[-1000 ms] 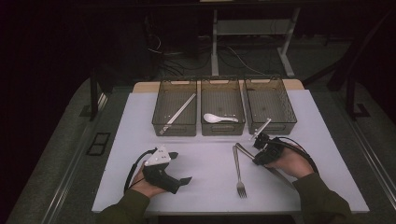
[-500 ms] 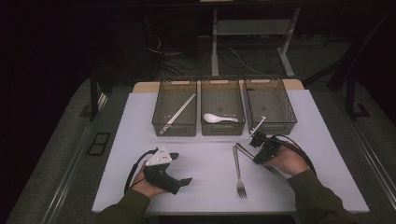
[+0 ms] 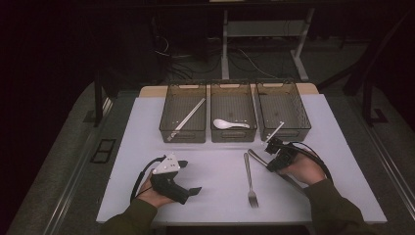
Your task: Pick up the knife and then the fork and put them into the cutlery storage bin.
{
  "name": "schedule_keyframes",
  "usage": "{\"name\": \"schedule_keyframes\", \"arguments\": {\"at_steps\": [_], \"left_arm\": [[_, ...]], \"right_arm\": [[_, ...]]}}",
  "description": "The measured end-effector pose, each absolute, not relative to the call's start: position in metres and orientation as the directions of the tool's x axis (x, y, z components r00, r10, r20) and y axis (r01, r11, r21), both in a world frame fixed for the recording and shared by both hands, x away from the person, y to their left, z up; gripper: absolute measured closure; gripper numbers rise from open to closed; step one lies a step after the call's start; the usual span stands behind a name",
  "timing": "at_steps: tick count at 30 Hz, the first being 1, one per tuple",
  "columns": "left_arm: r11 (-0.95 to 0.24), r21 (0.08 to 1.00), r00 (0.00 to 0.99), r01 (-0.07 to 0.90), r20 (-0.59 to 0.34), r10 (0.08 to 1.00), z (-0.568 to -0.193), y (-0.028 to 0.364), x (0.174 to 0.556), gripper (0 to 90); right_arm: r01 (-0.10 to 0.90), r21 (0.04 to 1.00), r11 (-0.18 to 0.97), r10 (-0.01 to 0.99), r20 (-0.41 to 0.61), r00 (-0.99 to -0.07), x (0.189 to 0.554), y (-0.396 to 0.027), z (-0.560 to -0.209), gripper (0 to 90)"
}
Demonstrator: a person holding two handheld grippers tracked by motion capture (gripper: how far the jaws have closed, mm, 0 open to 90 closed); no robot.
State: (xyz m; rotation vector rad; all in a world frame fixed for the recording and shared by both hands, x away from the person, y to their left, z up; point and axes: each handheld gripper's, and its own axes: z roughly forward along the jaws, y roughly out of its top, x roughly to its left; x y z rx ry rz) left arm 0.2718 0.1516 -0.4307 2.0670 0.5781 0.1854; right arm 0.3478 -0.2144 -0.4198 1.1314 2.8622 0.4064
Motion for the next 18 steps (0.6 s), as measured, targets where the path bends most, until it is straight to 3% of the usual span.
{"name": "schedule_keyframes", "arguments": {"at_steps": [18], "left_arm": [[-0.43,0.843,0.876,0.324,-0.096,0.473,-0.43,0.153,0.272,0.0]], "right_arm": [[0.641,0.525,0.559,0.681,0.149,-0.717,0.342,-0.256,-0.383,79.3]]}}
